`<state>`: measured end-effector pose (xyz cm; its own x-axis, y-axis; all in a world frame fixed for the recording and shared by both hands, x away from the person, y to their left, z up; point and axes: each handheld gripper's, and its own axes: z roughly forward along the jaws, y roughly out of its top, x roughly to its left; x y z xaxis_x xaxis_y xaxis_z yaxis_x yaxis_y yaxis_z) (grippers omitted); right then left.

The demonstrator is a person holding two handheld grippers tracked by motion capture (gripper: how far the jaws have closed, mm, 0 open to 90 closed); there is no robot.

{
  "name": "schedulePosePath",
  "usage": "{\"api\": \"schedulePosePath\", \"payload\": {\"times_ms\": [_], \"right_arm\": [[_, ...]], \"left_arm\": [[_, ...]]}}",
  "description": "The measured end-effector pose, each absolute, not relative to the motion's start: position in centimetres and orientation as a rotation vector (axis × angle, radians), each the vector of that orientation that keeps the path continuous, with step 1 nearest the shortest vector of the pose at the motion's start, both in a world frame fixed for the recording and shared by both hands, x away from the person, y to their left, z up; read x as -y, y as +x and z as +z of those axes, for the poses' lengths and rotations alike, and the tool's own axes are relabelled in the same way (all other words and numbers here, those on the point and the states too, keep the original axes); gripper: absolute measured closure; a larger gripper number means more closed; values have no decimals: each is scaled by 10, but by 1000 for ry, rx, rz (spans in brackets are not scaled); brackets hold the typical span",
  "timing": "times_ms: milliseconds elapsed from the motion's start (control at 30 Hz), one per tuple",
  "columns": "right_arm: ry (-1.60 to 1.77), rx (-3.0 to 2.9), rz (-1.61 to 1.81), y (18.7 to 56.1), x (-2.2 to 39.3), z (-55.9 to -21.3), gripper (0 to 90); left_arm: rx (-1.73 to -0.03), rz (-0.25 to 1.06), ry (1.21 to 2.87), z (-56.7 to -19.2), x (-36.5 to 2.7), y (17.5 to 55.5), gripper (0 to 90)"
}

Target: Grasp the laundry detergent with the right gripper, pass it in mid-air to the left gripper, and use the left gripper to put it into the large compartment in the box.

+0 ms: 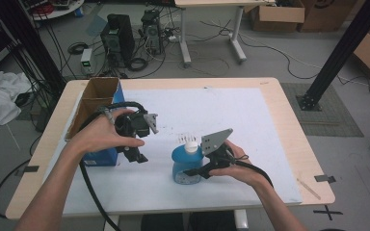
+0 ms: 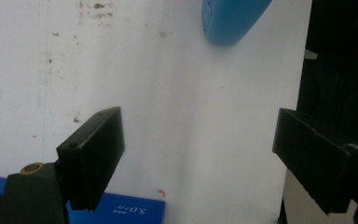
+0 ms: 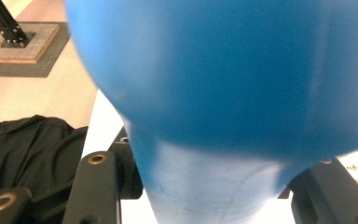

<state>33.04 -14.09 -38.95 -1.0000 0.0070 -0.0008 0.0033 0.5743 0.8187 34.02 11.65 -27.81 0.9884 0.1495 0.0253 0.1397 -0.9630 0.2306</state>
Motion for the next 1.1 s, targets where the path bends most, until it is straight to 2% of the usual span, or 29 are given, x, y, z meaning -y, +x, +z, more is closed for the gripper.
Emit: {"api": "schedulePosePath", "payload": {"times_ms": [533, 1100], "right_arm": [[70, -2774, 1480, 342, 148, -383, 462], [38, -2728, 1477, 366, 163, -328, 461]], "left_arm": [[-221, 65, 2879, -271, -114, 344, 174], [-159, 50, 2769, -217, -93, 364, 173]]}}
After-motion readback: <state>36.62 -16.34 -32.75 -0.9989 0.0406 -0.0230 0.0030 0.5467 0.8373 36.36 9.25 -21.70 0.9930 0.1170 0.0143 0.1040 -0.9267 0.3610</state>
